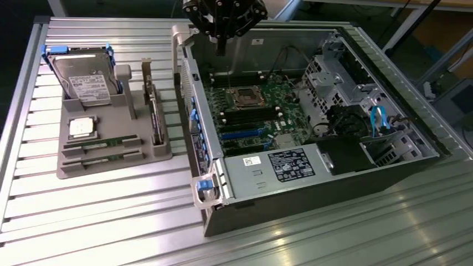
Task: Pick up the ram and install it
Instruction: 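Reach for the ram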
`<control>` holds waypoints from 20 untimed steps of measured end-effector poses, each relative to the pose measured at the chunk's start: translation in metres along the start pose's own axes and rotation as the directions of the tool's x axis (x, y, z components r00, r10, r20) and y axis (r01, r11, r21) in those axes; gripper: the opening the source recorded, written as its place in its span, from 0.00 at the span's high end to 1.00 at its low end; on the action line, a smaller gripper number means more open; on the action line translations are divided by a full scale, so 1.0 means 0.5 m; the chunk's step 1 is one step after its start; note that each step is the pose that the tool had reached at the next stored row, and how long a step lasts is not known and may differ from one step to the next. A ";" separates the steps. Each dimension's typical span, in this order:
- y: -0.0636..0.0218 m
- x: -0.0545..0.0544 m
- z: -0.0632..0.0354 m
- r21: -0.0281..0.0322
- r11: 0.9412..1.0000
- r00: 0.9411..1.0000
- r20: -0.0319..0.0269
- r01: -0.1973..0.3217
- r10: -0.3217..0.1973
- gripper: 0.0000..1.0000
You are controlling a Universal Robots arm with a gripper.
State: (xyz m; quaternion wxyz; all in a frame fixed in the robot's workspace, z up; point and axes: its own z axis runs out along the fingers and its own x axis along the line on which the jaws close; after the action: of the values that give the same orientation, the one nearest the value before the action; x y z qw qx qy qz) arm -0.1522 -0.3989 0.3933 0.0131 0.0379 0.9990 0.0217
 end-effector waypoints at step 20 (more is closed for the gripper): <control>-0.008 0.104 -0.003 0.000 1.000 1.000 0.000 0.000 0.000 0.90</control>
State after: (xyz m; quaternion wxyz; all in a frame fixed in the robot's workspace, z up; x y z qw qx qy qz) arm -0.2044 -0.3989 0.3934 0.0130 0.0379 0.9990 0.0217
